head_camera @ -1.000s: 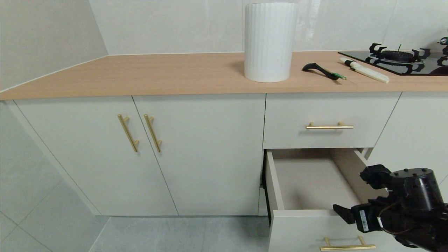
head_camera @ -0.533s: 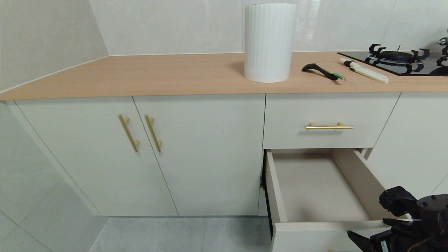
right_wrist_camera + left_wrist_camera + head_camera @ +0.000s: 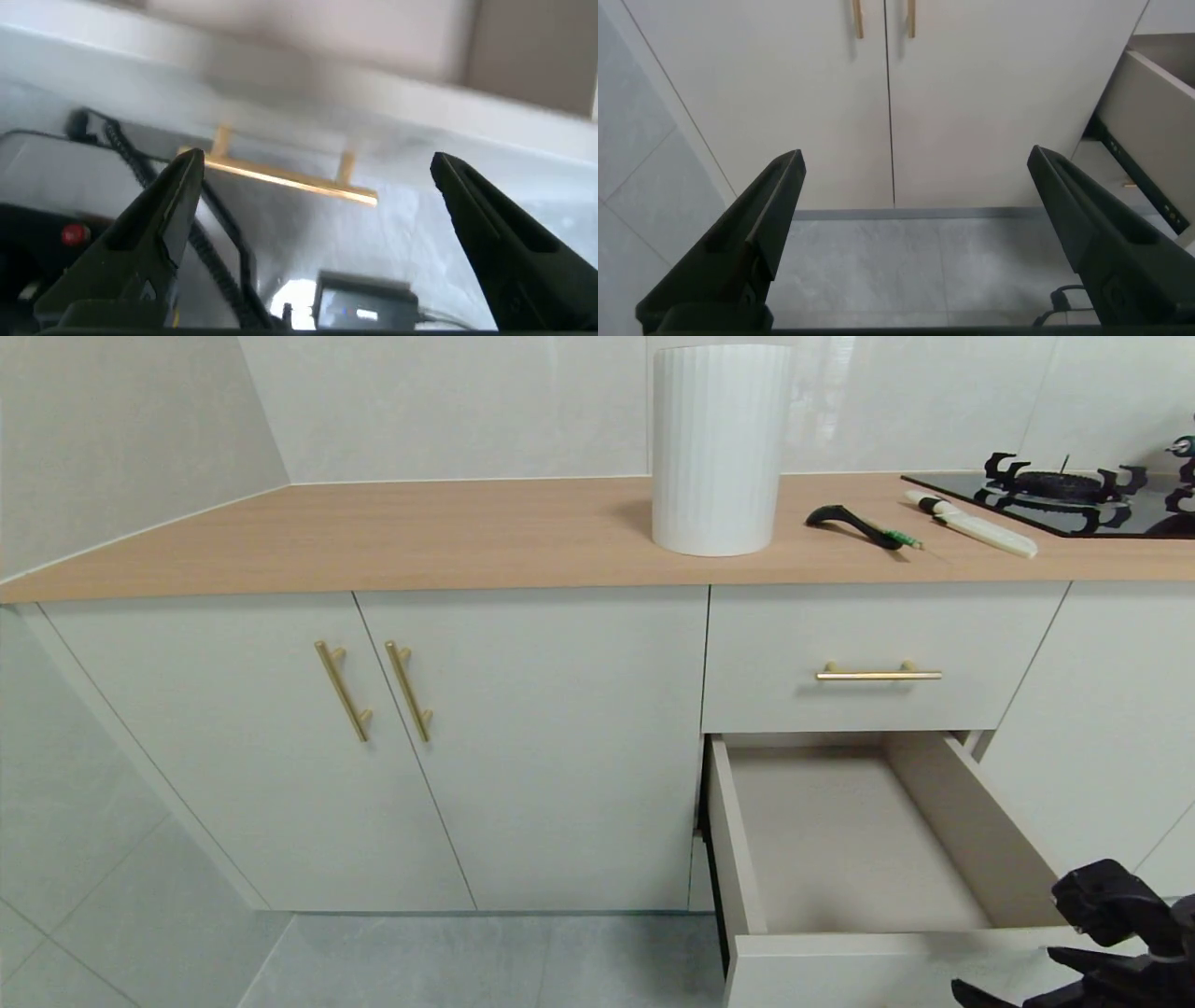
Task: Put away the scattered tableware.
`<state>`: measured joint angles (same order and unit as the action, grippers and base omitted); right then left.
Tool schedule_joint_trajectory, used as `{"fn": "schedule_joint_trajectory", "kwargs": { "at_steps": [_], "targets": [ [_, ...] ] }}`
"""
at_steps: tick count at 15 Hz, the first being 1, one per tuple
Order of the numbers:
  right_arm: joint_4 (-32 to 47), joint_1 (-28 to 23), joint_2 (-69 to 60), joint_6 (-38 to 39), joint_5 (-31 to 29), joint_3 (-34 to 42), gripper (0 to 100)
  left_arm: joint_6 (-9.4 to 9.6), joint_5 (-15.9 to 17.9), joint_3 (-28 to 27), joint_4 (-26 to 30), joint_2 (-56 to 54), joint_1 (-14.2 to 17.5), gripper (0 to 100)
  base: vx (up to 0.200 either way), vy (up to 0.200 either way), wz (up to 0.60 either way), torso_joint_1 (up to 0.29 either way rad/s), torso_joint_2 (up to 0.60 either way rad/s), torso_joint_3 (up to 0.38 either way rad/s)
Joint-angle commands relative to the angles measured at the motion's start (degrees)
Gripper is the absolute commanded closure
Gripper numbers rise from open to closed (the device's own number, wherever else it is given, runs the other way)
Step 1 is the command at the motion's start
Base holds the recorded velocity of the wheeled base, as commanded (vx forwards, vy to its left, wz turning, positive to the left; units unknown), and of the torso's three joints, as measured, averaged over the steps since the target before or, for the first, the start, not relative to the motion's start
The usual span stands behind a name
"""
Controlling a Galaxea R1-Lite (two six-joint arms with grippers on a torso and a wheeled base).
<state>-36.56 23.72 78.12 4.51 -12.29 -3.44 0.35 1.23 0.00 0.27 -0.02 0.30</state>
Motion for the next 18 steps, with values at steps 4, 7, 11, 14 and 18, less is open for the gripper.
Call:
{"fn": "schedule_joint_trajectory", "kwargs": {
  "at_steps": [4, 7, 11, 14, 18],
  "targets": [
    [6.76, -3.33, 3.45, -0.03, -0.63, -16.25, 0, 0.00, 0.00, 0.00, 0.00, 0.02, 0.05, 0, 0.000, 0.000, 0.00, 0.000, 0.00, 0.000],
    [6.59, -4.04, 16.80, 0.06, -0.63, -20.91, 0, 0.00, 0.00, 0.00, 0.00, 0.02, 0.05, 0, 0.000, 0.000, 0.00, 0.000, 0.00, 0.000],
    [6.85, -3.86, 22.96, 0.59, -0.63, -21.17, 0, 0.00, 0.00, 0.00, 0.00, 0.02, 0.05, 0, 0.000, 0.000, 0.00, 0.000, 0.00, 0.000],
    [6.94, -3.33, 21.29, 0.50, -0.54, -17.66, 0, 0.00, 0.00, 0.00, 0.00, 0.02, 0.05, 0, 0.000, 0.000, 0.00, 0.000, 0.00, 0.000],
    [7.03, -0.96, 16.19, 0.94, -0.46, -11.33, 0, 0.00, 0.00, 0.00, 0.00, 0.02, 0.05, 0, 0.000, 0.000, 0.00, 0.000, 0.00, 0.000]
  ]
}}
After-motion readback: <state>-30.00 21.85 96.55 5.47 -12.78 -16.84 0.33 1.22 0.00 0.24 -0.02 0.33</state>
